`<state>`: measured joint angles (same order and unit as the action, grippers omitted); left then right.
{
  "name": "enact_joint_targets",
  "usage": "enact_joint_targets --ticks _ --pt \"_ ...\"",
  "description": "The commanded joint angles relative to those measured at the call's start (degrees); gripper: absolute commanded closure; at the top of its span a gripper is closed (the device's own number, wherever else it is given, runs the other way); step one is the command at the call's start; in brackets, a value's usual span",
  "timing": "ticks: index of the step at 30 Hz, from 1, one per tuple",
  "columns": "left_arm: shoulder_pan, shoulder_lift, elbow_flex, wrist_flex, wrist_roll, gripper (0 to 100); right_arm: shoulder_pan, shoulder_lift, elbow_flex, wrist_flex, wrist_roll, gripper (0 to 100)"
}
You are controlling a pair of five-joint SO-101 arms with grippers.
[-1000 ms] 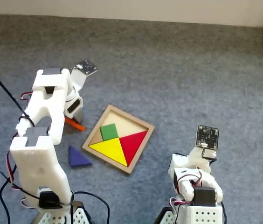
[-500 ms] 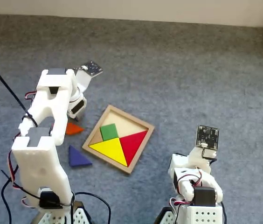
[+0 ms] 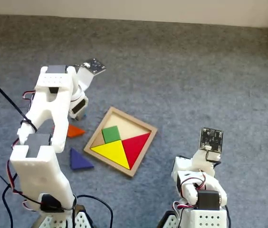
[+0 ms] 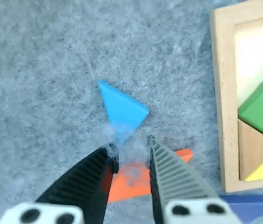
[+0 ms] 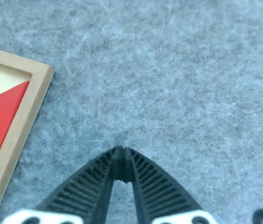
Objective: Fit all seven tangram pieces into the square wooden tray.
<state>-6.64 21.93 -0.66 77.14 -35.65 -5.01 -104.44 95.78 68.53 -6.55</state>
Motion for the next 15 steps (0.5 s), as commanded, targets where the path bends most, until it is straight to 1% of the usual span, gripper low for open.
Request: enact_joint_targets --ticks 1,4,9,15 --pt "1.3 -3.3 -1.4 -0.2 4.7 85 0.6 -0.7 6.6 0.0 0.5 99.4" --pt "0.8 -3.2 -0.8 -2.7 8.3 79 0.6 -0.7 6.6 0.0 0.5 99.4" --pt "0.2 -3.2 -0.7 -5.7 9.9 78 0.6 -0.7 6.6 0.0 0.5 99.4" --pt "-0.1 0.6 -1.5 -6.2 9.9 78 0.6 -0.7 6.6 0.0 0.5 99.4"
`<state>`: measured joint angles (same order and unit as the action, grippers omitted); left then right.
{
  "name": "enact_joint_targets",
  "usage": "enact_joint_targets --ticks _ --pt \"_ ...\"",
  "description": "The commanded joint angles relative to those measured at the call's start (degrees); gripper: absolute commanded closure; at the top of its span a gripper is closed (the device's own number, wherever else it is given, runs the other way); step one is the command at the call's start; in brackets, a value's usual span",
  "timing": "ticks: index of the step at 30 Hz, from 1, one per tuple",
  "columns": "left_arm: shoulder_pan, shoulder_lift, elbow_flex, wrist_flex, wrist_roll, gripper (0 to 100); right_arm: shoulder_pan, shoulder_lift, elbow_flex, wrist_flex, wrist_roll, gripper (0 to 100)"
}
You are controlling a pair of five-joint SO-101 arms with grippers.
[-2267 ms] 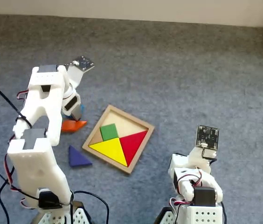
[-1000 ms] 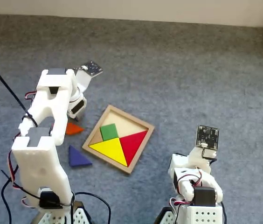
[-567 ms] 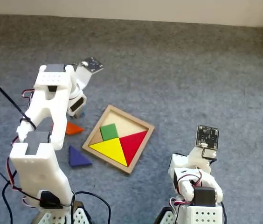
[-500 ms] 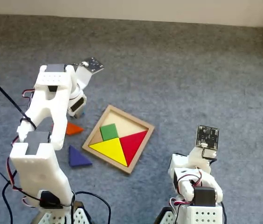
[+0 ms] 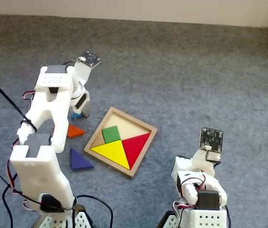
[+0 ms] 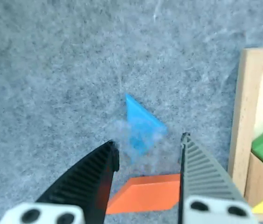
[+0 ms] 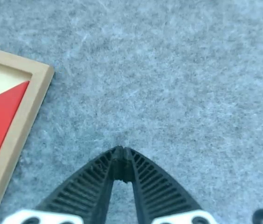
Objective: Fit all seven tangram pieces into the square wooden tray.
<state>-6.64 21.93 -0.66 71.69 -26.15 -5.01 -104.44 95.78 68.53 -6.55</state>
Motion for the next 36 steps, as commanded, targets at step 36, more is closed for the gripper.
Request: enact_joint_targets --ticks 36 --pt "3.0 3.4 -2.2 -0.6 4.1 85 0.6 -0.7 6.6 0.0 0.5 99.4"
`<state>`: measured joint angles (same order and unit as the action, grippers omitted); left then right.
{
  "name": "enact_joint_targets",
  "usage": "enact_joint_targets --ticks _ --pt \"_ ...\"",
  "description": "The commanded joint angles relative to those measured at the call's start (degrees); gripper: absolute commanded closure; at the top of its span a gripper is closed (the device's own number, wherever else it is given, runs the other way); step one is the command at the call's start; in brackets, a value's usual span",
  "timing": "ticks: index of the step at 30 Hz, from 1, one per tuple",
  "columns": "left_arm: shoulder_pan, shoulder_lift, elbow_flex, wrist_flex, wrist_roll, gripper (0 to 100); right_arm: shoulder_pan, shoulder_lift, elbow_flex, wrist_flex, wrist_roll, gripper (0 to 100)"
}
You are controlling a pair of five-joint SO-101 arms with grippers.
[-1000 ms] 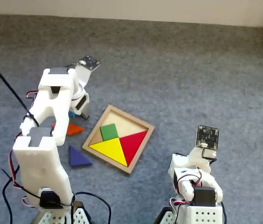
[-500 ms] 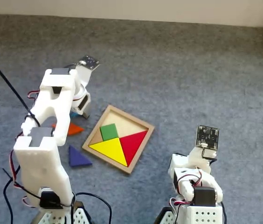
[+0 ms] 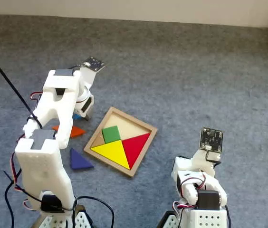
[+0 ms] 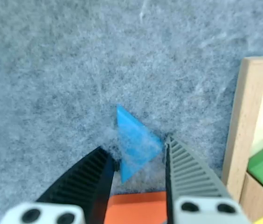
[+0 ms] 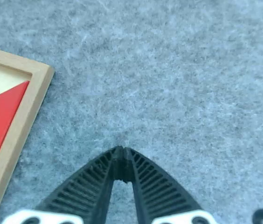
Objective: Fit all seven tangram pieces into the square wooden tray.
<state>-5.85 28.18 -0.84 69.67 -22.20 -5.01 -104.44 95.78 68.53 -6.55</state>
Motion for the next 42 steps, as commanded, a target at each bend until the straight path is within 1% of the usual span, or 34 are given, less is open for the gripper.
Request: enact_joint_targets --ticks 1,10,17,22,30,42 --pt "2.9 -3.9 -1.6 1.7 0.2 85 0.6 -0.7 6.6 0.0 0.5 99.4" --pt "10.5 -17.5 7.3 2.3 0.1 85 0.6 -0.7 6.6 0.0 0.5 99.4" --pt "17.7 -25.2 14.1 1.8 -6.1 85 0.6 -0.7 6.6 0.0 0.5 99.4" --pt "21.1 -25.8 13.9 1.8 -11.9 85 0.6 -0.7 6.6 0.0 0.5 99.4" --pt "25.5 -25.8 13.8 1.8 -23.2 85 0.6 -0.7 6.6 -0.1 0.5 99.4" --pt "26.6 -25.7 14.4 1.8 -37.9 85 0.6 -0.7 6.6 -0.1 0.5 99.4"
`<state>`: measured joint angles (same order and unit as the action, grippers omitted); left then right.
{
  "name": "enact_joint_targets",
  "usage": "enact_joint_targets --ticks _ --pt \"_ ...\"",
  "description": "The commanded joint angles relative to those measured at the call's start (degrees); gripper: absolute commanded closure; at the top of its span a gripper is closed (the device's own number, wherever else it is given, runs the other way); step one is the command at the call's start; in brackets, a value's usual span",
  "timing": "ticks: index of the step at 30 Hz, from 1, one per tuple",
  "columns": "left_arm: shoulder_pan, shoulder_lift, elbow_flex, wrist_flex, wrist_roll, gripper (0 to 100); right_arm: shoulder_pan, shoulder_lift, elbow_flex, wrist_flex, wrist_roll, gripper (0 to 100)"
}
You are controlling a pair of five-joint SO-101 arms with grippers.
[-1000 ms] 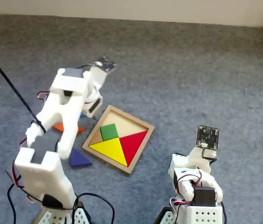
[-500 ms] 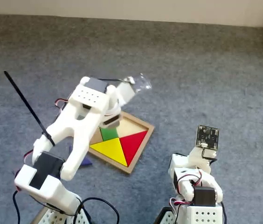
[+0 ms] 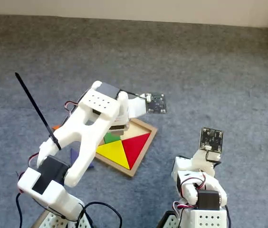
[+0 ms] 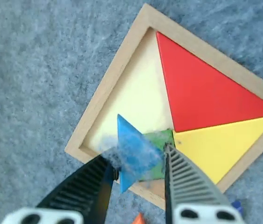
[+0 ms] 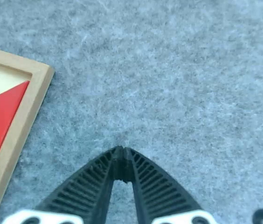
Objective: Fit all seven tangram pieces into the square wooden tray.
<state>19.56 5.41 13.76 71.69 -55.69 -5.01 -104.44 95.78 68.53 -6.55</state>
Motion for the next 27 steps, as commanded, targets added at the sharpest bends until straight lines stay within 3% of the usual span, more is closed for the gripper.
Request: enact_joint_targets --ticks 1,7,27 --pt "1.2 -2.9 -0.2 -0.2 -5.8 85 0.6 -0.7 6.6 -0.1 0.5 99.4" --pt "1.2 -2.9 -0.1 0.0 -11.4 85 0.6 -0.7 6.6 -0.1 0.4 99.4" --pt "3.5 -3.6 1.4 -2.7 -11.1 78 0.6 -0.7 6.6 -0.1 0.4 99.4"
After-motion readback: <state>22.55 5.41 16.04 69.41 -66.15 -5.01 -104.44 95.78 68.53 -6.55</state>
